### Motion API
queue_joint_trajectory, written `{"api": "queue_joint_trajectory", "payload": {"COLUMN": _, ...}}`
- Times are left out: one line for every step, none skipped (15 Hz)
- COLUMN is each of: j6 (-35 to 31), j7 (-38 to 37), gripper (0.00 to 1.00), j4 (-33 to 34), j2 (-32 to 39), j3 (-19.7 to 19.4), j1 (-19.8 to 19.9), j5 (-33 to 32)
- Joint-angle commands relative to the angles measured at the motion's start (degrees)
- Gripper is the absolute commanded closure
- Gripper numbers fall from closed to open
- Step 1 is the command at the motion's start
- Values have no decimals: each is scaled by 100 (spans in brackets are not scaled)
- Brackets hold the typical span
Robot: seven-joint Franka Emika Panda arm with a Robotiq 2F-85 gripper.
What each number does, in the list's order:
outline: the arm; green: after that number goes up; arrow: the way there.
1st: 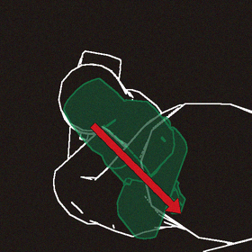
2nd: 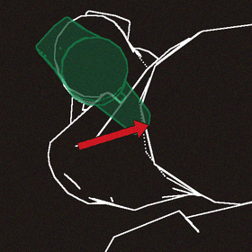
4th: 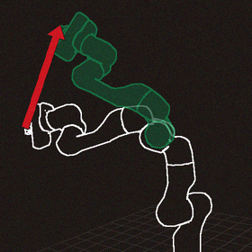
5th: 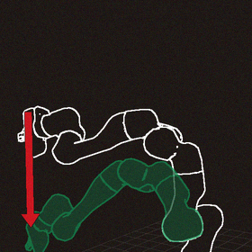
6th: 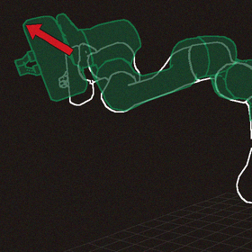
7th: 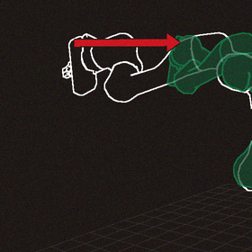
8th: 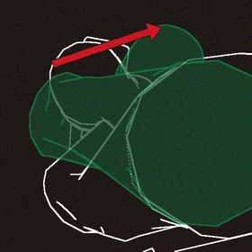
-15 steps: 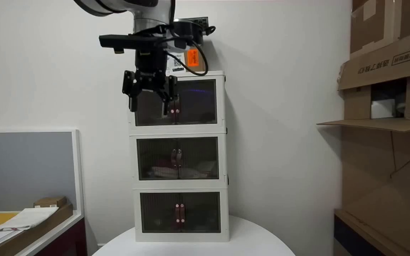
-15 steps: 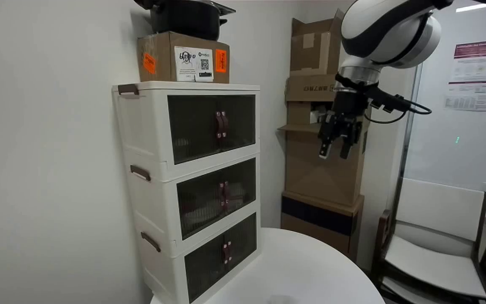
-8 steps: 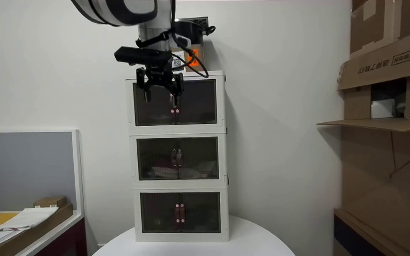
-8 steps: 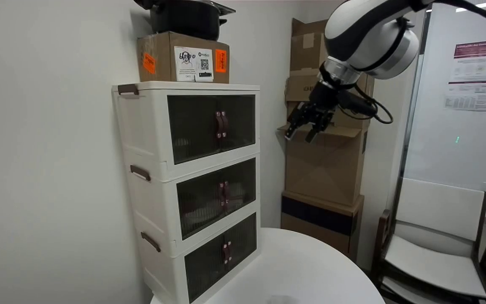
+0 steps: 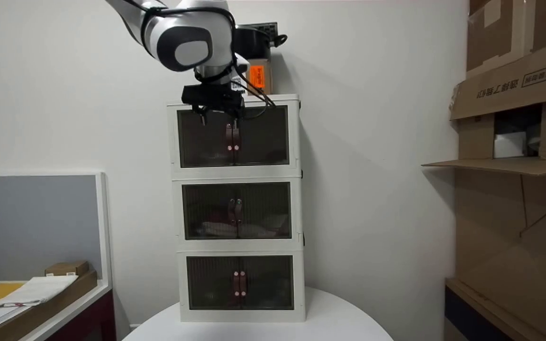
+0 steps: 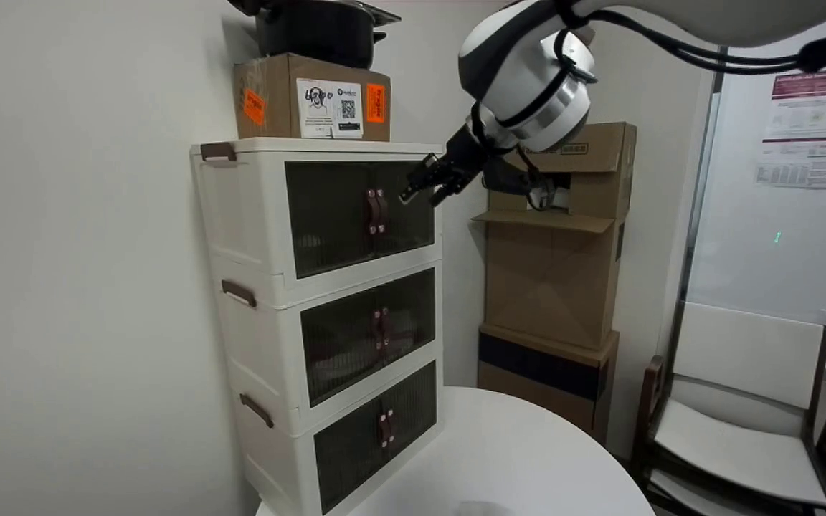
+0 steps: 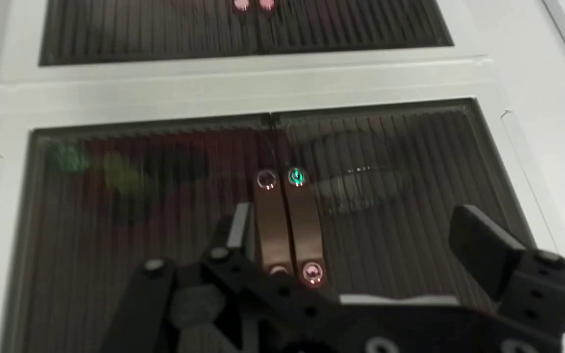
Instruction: Open the top right cabinet door
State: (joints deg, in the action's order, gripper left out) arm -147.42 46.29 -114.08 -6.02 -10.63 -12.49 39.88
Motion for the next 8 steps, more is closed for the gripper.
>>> {"api": "queue_joint_trajectory", "payload": {"j6": 223, "j7": 1562, "gripper": 0, "j4": 1341, "j2": 948, "j3": -155, "j1": -179, "j5": 1414}}
{"api": "queue_joint_trajectory", "payload": {"j6": 431, "j7": 2003, "gripper": 0, "j4": 1627, "j2": 1145, "j3": -133, "j1": -98, "j5": 1866}}
{"api": "queue_joint_trajectory", "payload": {"j6": 640, "j7": 2381, "gripper": 0, "j4": 1850, "j2": 1317, "j3": -116, "j1": -6, "j5": 2260}}
{"api": "queue_joint_trajectory", "payload": {"j6": 872, "j7": 2639, "gripper": 0, "j4": 2050, "j2": 1468, "j3": -106, "j1": 74, "j5": 2550}}
{"api": "queue_joint_trajectory", "payload": {"j6": 1089, "j7": 2792, "gripper": 0, "j4": 2217, "j2": 1610, "j3": 396, "j1": 629, "j5": 2695}}
{"api": "queue_joint_trajectory", "payload": {"j6": 1288, "j7": 2888, "gripper": 0, "j4": 2348, "j2": 1729, "j3": 452, "j1": 747, "j5": 2778}}
{"api": "queue_joint_trajectory", "payload": {"j6": 1416, "j7": 2898, "gripper": 0, "j4": 2422, "j2": 1813, "j3": 545, "j1": 890, "j5": 2761}}
{"api": "queue_joint_trajectory", "payload": {"j6": 1538, "j7": 2946, "gripper": 0, "j4": 2507, "j2": 1898, "j3": 629, "j1": 1030, "j5": 2779}}
